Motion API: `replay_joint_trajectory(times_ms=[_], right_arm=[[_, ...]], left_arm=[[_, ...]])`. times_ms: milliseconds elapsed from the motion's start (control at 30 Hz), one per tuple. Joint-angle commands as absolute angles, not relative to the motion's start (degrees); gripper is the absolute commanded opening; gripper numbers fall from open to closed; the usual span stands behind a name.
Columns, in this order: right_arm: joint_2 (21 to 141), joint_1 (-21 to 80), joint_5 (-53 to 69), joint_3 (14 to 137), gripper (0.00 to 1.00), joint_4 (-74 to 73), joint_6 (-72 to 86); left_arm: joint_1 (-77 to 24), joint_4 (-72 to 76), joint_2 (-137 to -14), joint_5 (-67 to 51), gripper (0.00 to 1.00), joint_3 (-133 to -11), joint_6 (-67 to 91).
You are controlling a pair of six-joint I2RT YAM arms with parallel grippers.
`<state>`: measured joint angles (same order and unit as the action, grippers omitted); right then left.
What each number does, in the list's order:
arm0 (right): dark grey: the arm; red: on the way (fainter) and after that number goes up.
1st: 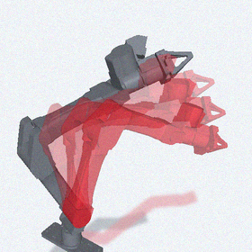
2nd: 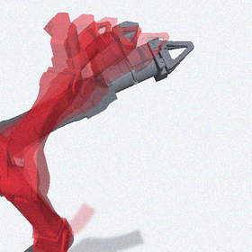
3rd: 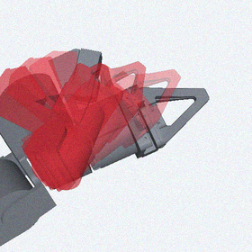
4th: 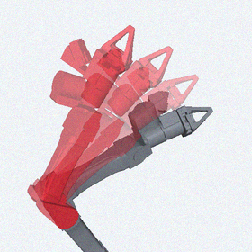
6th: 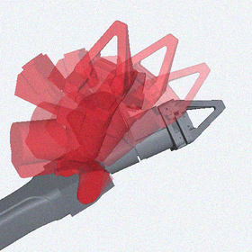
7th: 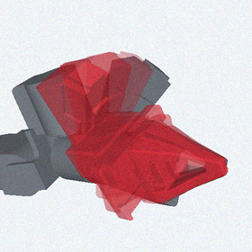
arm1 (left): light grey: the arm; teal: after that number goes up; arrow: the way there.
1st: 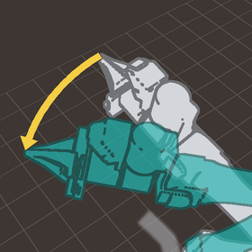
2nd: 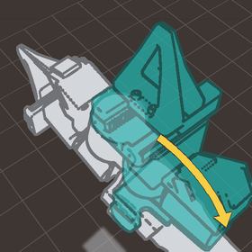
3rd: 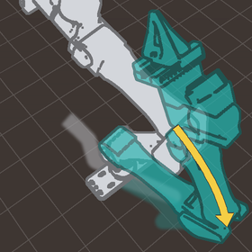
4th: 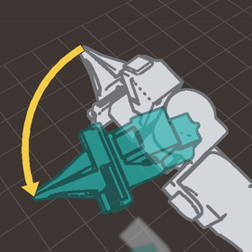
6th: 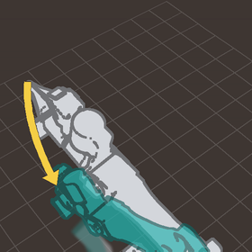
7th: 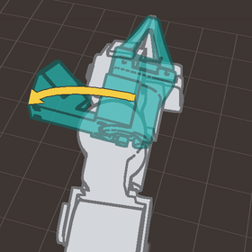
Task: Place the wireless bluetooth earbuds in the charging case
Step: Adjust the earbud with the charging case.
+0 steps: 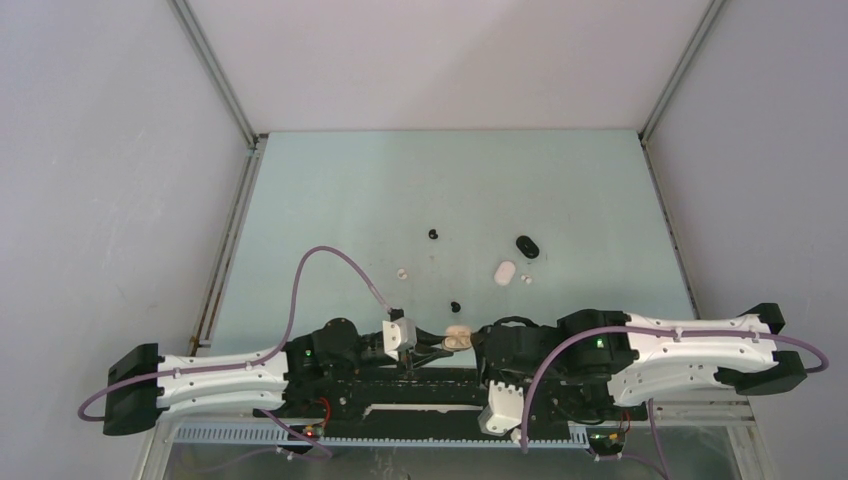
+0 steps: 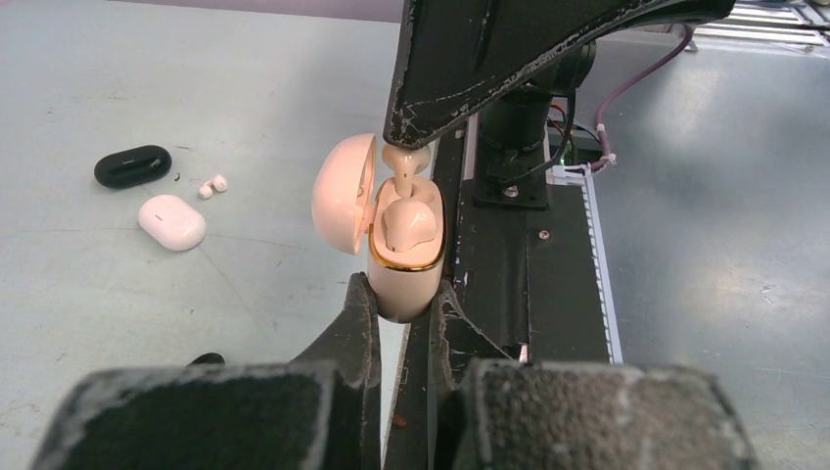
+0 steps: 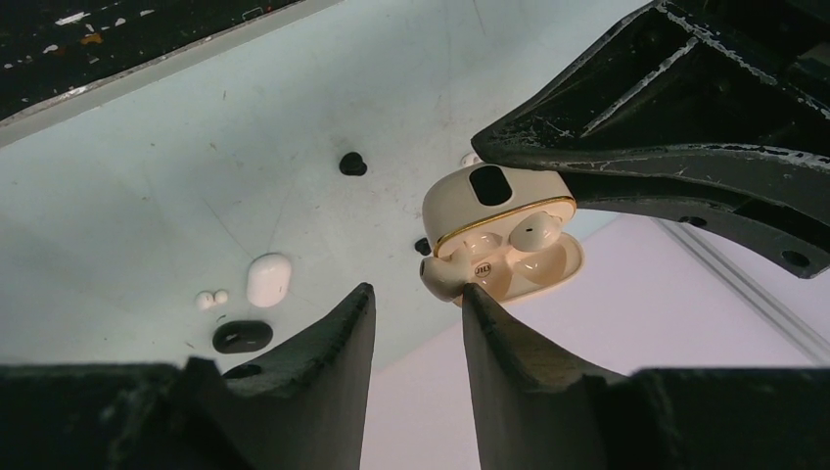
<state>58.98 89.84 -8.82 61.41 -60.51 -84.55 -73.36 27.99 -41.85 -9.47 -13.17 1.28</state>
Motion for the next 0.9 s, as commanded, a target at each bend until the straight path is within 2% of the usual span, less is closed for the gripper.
replay_joint_trajectory(times_ms=[0,200,867], right_arm=[[59.33,90.13,-8.77,61.0,0.41,-58.04,-84.56],[59.74,90.09,-8.3,60.91,0.38,-56.78,-84.46],[60.66,89.85,-7.48,61.75,0.19,-57.38,-80.22]], left_arm=[[-73.46,29.69,-41.58,-10.89,0.0,-14.15,0.53],[-73.47,29.83,-41.99,-11.33,0.0,-14.24,0.42],[-73.42,29.68,-42.01,-10.35,0.0,-14.24,0.09]])
